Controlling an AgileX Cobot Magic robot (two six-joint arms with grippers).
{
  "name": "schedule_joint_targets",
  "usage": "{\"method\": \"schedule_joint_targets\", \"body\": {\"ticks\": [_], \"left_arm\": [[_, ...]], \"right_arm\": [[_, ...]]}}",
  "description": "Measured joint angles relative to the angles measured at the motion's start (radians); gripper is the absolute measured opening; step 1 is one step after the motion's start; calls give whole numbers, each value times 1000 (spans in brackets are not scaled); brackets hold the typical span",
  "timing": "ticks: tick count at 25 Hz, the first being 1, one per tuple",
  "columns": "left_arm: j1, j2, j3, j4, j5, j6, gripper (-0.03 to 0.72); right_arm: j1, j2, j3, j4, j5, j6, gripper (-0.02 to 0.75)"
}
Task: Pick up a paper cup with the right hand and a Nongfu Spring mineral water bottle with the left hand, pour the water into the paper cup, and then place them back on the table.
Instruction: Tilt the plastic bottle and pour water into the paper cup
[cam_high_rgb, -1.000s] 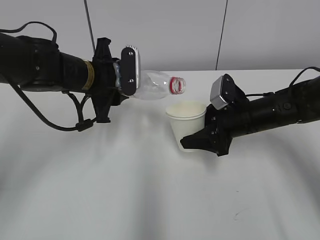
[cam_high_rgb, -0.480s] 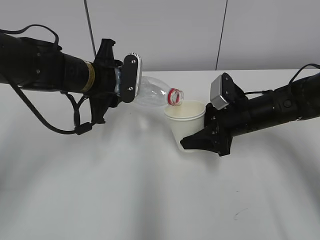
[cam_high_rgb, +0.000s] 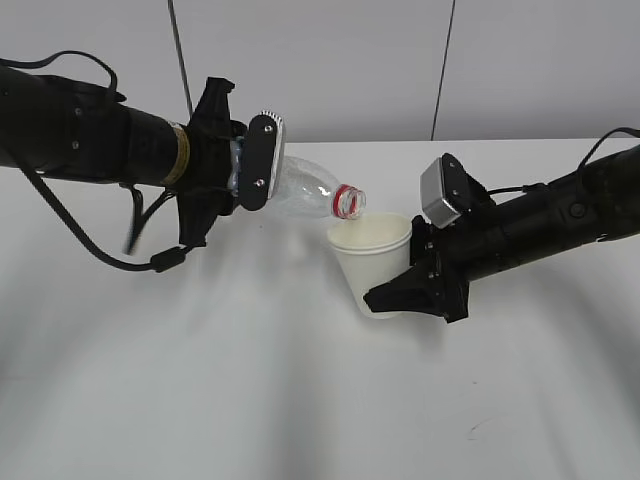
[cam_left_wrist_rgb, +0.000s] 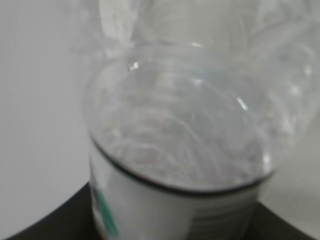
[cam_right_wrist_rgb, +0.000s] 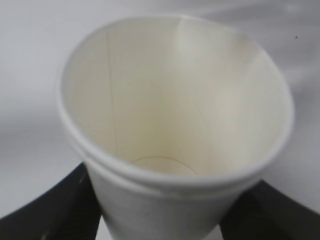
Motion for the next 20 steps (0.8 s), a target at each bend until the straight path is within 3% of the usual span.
{"method": "schedule_joint_targets", "body": {"ticks": [20], "left_arm": [[-5, 0, 0, 80, 1, 3, 342]], "right_arm": [[0, 0, 0, -65, -55, 62, 459]]}}
